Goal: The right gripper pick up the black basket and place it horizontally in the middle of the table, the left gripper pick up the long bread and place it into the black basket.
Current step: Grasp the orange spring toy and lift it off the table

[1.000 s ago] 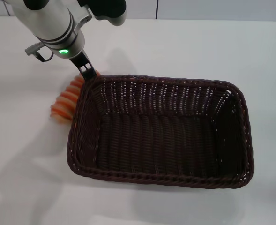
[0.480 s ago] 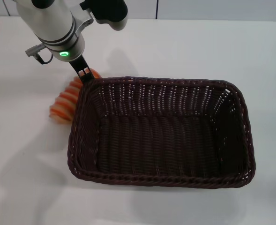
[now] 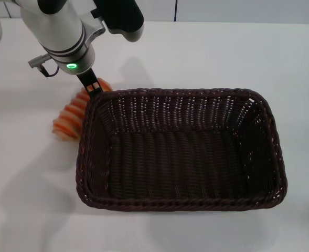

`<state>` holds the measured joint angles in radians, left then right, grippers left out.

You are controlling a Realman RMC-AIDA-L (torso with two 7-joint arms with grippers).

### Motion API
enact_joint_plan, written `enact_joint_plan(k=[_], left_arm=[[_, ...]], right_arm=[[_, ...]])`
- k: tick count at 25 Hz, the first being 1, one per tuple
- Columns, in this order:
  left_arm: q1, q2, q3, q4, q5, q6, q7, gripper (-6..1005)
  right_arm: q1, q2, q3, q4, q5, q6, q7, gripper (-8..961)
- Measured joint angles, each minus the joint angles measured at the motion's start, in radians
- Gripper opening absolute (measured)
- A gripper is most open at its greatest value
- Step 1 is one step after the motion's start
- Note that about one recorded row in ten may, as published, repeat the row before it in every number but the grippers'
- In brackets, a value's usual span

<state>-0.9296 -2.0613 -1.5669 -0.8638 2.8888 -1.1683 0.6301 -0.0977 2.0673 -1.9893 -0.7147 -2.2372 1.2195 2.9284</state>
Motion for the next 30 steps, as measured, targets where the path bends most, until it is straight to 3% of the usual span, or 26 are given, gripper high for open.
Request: enact_joint_plan(k=[7, 13, 16, 26, 28, 30], left_arm=[[-0.013, -0.002, 0.056, 0.018, -0.001, -0.003, 0.006, 722], [-0.032, -0.001, 0.063, 0.054, -0.001, 0.004, 0.013, 543], [-0.033, -0.001, 0.064, 0.051, -0.001, 0.004, 0.015, 513], [-0.013, 0.0, 0.134, -0.04, 0.0, 0.035, 0.033, 415], [0.04, 0.002, 0.107, -0.171, 0.0, 0.088, 0.088, 384], [0.04, 0.002, 0.107, -0.171, 0.0, 0.088, 0.088, 354]], right_arm=[[0.003, -0.003, 0.003, 0.0, -0.003, 0.0, 0.0, 837], [0.006, -0.007, 0.003, 0.0, -0.004, -0.008, 0.0, 838], [0.006, -0.009, 0.003, -0.003, -0.004, -0.011, 0.0, 838], [0.003, -0.01, 0.003, -0.007, -0.006, -0.005, 0.0, 838], [0.002, -0.01, 0.003, -0.008, -0.006, -0.004, 0.0, 837], [0.002, -0.01, 0.003, -0.012, -0.007, -0.003, 0.0, 835]])
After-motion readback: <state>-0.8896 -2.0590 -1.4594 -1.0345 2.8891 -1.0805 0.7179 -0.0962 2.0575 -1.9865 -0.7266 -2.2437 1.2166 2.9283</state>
